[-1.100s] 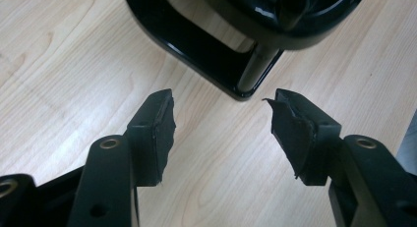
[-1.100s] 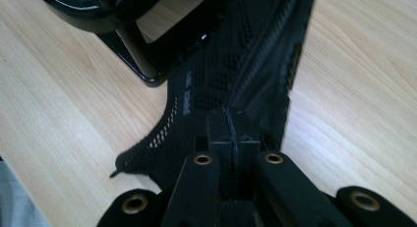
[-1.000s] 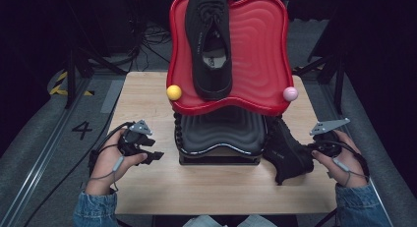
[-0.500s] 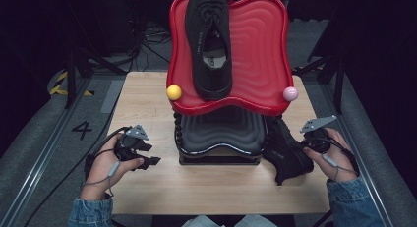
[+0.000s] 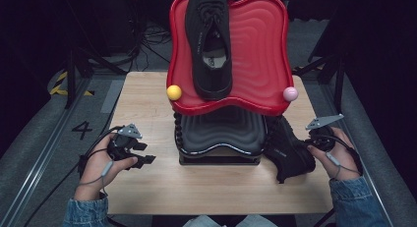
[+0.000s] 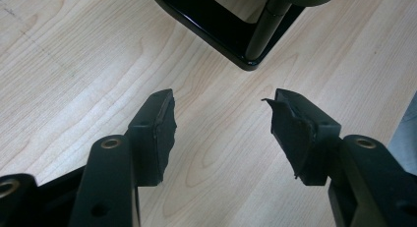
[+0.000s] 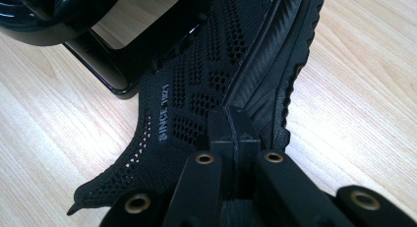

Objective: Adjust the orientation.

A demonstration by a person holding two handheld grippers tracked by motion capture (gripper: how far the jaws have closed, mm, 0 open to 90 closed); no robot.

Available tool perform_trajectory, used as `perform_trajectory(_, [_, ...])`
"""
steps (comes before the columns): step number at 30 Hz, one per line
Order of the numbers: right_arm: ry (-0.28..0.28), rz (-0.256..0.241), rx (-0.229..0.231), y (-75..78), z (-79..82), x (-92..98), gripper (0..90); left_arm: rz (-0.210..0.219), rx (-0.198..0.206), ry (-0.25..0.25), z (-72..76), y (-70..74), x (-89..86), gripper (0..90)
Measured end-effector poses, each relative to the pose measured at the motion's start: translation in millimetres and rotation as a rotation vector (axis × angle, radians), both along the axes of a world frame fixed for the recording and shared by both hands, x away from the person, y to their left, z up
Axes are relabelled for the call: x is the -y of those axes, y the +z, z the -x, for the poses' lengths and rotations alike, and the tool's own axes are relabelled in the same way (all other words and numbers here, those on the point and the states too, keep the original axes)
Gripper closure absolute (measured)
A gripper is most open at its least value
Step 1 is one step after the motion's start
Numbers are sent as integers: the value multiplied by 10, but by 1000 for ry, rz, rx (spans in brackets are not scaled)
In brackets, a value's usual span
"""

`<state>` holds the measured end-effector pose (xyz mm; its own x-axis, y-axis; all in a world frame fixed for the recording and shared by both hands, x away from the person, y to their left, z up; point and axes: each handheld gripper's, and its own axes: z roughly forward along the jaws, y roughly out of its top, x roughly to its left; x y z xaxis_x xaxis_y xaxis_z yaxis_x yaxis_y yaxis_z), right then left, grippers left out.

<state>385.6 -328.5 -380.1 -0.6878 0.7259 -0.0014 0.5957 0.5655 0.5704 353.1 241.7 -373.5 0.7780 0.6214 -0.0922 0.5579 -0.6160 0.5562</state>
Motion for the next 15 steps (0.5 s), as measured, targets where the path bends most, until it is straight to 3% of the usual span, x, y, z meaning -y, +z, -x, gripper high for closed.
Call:
perform_trajectory(6, [-19,-34,-3,4,-27,84,900,0,-6,-6,-27,-15,10,425])
perform_trajectory(13, [-78,-23,11,60,-102,275,900,-2,-12,-18,-82,-23,46,424])
perform_trajectory(15, [-109,9,13,75,-150,367,900,5,-5,-18,-97,-30,66,424])
